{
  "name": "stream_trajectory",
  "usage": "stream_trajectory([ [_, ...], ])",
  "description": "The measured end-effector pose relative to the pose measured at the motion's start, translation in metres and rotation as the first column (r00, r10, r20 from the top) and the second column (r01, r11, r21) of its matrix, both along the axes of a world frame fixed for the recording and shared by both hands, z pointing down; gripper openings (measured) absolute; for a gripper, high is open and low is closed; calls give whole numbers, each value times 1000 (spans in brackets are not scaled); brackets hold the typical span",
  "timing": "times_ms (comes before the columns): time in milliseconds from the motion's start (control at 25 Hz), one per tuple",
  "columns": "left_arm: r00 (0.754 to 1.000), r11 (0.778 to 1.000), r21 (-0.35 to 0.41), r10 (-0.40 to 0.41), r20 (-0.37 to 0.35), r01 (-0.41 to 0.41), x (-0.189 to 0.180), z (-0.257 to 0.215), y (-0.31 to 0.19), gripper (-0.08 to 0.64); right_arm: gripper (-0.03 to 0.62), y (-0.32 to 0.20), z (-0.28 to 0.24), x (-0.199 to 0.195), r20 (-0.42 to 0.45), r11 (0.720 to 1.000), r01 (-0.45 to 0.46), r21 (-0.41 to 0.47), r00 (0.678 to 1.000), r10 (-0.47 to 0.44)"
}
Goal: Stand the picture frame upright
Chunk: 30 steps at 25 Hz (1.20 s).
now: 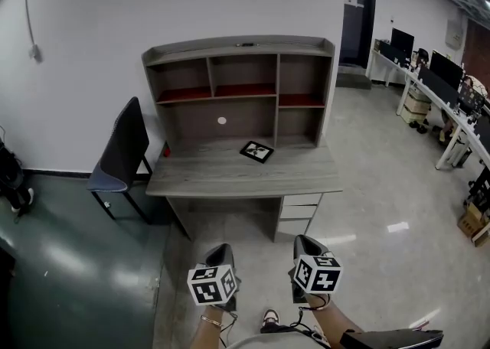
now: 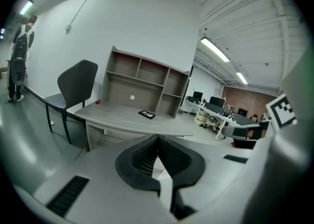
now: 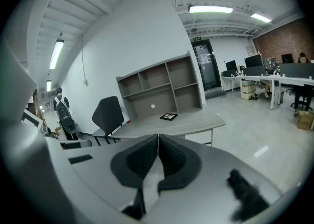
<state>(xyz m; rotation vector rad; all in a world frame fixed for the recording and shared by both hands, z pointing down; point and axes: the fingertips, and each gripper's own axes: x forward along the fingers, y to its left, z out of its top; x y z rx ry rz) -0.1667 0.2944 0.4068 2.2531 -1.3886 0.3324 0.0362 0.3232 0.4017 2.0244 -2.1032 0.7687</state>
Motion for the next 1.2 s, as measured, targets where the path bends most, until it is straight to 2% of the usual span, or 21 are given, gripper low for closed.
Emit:
stream_trajectory([
  [600,1000,1000,-20,-18,-10,18,60,13,-107,12,32,-110,9,58,-19,999,40,-19,999,-40],
  [1200,999,998,-50,-23,48,26,75,24,-140,12,32,-135,33,89,47,998,20,-60,999,-17],
])
